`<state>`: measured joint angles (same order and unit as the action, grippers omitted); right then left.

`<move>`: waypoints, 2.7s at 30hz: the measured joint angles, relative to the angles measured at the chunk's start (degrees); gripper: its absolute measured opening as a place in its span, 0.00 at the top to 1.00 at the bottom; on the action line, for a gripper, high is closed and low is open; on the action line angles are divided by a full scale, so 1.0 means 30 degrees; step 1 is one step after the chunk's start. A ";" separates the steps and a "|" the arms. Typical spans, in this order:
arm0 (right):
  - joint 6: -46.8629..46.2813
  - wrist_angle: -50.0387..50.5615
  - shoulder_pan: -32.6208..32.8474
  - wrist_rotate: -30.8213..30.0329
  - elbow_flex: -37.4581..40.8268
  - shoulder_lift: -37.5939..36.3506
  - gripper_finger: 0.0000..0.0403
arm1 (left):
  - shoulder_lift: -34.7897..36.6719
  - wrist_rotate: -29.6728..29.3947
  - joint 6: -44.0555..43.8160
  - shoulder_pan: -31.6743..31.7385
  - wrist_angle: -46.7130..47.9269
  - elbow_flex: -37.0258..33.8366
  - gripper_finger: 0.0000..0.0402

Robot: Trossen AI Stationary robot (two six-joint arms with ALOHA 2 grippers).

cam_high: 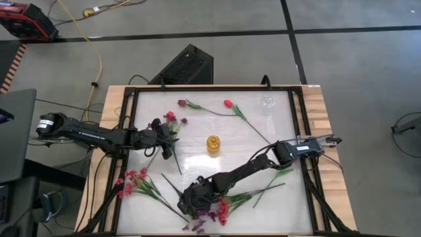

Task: Sort flowers into vase by color
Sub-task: Put the bottom purple flowers into the yellow vase

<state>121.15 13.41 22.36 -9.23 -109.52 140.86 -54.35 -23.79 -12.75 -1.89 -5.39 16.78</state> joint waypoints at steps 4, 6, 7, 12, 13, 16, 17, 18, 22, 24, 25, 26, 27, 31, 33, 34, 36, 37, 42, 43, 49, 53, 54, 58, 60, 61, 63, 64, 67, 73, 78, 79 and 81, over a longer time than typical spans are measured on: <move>0.1579 0.0741 0.0294 0.0738 0.0009 -0.0029 0.60 | 0.0000 0.0000 -0.0188 0.0000 -0.0017 0.0000 0.66; 0.1944 0.1345 0.0428 0.1321 0.0009 -0.0070 0.61 | 0.0000 0.0000 -0.0268 0.0000 -0.0007 0.0000 0.66; 0.1933 0.1614 0.0490 0.1470 -0.0003 -0.0080 0.61 | 0.0000 0.0005 -0.0431 0.0000 -0.0014 0.0000 0.66; 0.1580 0.2474 0.0536 0.1588 0.0008 -0.0087 0.74 | 0.0000 0.0003 -0.0708 0.0000 -0.0010 0.0000 0.66; 0.1312 0.2542 0.0529 0.1578 0.0009 -0.0080 0.79 | 0.0000 0.0003 -0.0708 0.0000 -0.0007 0.0000 0.66; -0.0381 0.2526 0.0529 0.1569 0.0023 -0.0076 0.94 | 0.0000 -0.0014 -0.0708 0.0000 -0.0014 0.0000 0.66; -0.0975 0.2468 0.0518 0.1519 0.0026 -0.0062 0.96 | 0.0000 -0.0015 -0.0708 -0.0003 -0.0014 0.0000 0.66; -0.1565 0.2361 0.0485 0.1431 0.0034 -0.0067 0.96 | 0.0000 -0.0022 -0.0705 0.0000 -0.0014 0.0000 0.66; -0.2142 0.2353 0.0313 -0.0010 0.0100 -0.0424 0.96 | 0.0000 -0.0242 -0.0440 0.0000 -0.0022 0.0000 0.66; -0.2412 0.2605 0.0134 -0.0548 0.0160 -0.0853 0.96 | 0.0000 -0.0556 -0.0191 0.0000 -0.0026 0.0000 0.66; -0.2931 0.2763 -0.0028 -0.0565 0.0199 -0.1146 0.96 | 0.0000 -0.0690 -0.0130 0.0000 -0.0024 0.0000 0.66; -0.3737 0.2704 -0.0233 -0.0597 0.0220 -0.1476 0.96 | 0.0000 -0.0754 -0.0131 0.0000 -0.0029 0.0000 0.66; -0.4624 0.2643 -0.0416 -0.0555 0.0220 -0.1893 0.96 | 0.0000 -0.0787 -0.0125 0.0000 -0.0022 0.0000 0.66; -0.8414 0.3730 -0.1423 0.0812 0.0119 -0.4195 0.96 | 0.0000 -0.1041 0.0553 0.0000 -0.0081 0.0000 0.66; -1.0770 0.5100 -0.2010 0.2238 0.0115 -0.5209 0.96 | 0.0000 -0.1570 0.0967 0.0000 -0.0218 0.0000 0.66; -1.2139 0.5835 -0.2289 0.3116 0.0130 -0.5657 0.96 | 0.0000 -0.1875 0.1104 0.0000 -0.0238 0.0000 0.66; -1.4914 0.7180 -0.2889 0.4982 0.0157 -0.6649 0.96 | 0.0000 -0.2451 0.1427 0.0000 -0.0336 0.0000 0.66; -1.6362 0.7824 -0.3197 0.5847 0.0162 -0.7192 0.96 | 0.0000 -0.2751 0.1619 0.0000 -0.0380 0.0000 0.66; -2.2164 1.1166 -0.4864 1.0423 0.0108 -0.9761 0.96 | 0.0000 -0.4092 0.2039 0.0000 -0.0488 0.0000 0.66; -2.2680 1.1961 -0.5271 1.1244 0.0189 -1.0138 0.96 | 0.0000 -0.4335 0.2039 0.0000 -0.0479 0.0000 0.66; -2.4040 1.3276 -0.8662 1.6722 0.3061 -1.3720 0.96 | 0.0000 -0.4180 0.1854 0.0007 -0.0459 0.0000 0.66; -2.6187 0.8957 -1.0659 1.9093 0.6990 -1.6199 0.96 | 0.0000 -0.3968 0.1558 0.0000 -0.0453 0.0000 0.66; -2.7397 0.7238 -1.1013 1.9102 0.7987 -1.6760 0.96 | 0.0000 -0.3822 0.1557 0.0000 -0.0460 0.0000 0.66; -3.1723 0.1079 -1.2278 1.8630 1.1450 -1.8636 0.96 | 0.0000 -0.3676 0.1190 0.0000 -0.0473 0.0000 0.66; -3.2889 -0.0269 -1.2924 1.7875 1.2707 -1.9428 0.96 | 0.0000 -0.3679 0.0895 0.0000 -0.0513 0.0000 0.66; -3.3405 -0.0845 -1.3215 1.7333 1.3284 -1.9745 0.96 | 0.0000 -0.3679 0.0796 0.0000 -0.0574 0.0000 0.66; -3.4495 -0.2371 -1.3694 1.6541 1.4336 -2.0248 0.96 | 0.0000 -0.3679 0.0677 0.0000 -0.0634 0.0000 0.66; -3.5052 -0.3397 -1.3895 1.6473 1.4829 -2.0373 0.96 | 0.0000 -0.3686 0.0565 0.0000 -0.0628 0.0000 0.66; -3.6464 -0.5836 -1.4129 1.6437 1.5758 -2.0325 0.96 | 0.0000 -0.3686 0.0244 0.0000 -0.0630 0.0000 0.66; -3.6948 -0.6486 -1.3779 1.6407 1.6314 -1.9970 0.96 | 0.0000 -0.3701 0.0152 0.0000 -0.0626 0.0000 0.66; -3.6884 -0.6617 -1.3400 1.6359 1.6277 -2.0006 0.96 | 0.0000 -0.3810 0.0534 0.0000 -0.0626 0.0000 0.66; -3.6884 -0.6553 -1.3344 1.6243 1.6277 -2.0003 0.96 | 0.0000 -0.3835 0.0586 0.0000 -0.0624 0.0000 0.66; -3.6796 -0.6425 -1.3321 1.5806 1.6277 -1.9980 0.96 | 0.0000 -0.3863 0.0598 0.0000 -0.0626 0.0000 0.66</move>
<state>10.77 -5.87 -17.61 38.18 -60.69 80.92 -54.35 -35.38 -10.95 -1.89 -7.27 16.78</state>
